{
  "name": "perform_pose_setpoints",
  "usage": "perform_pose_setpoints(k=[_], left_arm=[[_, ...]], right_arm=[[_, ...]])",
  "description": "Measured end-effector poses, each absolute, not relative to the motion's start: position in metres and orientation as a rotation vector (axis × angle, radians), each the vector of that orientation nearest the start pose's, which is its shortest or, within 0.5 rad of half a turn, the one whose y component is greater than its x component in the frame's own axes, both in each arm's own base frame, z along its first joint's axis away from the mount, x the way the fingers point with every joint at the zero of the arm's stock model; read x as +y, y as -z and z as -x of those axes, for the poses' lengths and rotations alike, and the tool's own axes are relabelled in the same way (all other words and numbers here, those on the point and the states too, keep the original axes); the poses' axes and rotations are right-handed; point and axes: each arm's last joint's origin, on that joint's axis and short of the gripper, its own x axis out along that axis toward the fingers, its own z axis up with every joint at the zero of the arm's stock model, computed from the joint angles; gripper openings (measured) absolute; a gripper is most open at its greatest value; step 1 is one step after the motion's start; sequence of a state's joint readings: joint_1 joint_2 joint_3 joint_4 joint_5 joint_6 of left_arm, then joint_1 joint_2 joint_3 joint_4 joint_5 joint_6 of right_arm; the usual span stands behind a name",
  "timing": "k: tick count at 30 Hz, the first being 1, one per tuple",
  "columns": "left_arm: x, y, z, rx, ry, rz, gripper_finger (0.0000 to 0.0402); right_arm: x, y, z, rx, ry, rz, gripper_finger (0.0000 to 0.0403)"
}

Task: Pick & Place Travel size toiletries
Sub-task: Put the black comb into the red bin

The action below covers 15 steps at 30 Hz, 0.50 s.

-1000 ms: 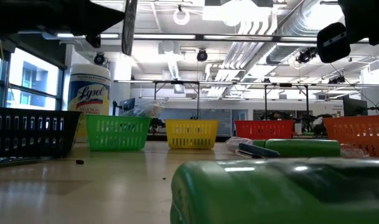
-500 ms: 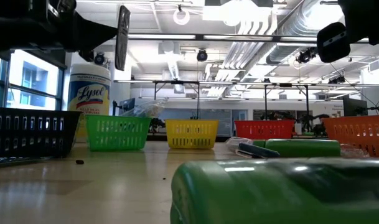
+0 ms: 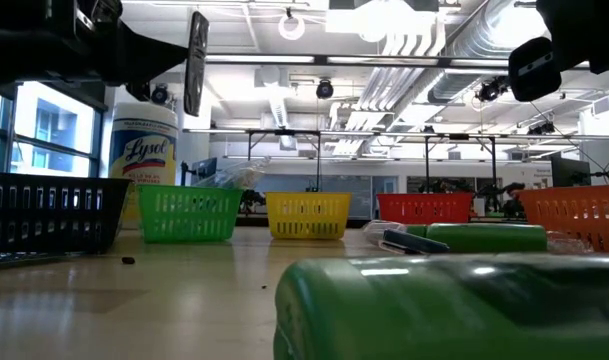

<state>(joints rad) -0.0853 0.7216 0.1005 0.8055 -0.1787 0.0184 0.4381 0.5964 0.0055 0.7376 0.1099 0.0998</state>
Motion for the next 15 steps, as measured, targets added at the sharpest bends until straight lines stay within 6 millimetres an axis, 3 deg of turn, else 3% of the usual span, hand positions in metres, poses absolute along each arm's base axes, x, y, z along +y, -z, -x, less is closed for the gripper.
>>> perform_pose_setpoints(k=[15], left_arm=[[-0.0077,-0.2018,-0.1505,-0.182,-0.095,0.001,0.0]], right_arm=[[0.054,-0.1793,-0.1227,-0.128,-0.334,-0.12,0.0004]])
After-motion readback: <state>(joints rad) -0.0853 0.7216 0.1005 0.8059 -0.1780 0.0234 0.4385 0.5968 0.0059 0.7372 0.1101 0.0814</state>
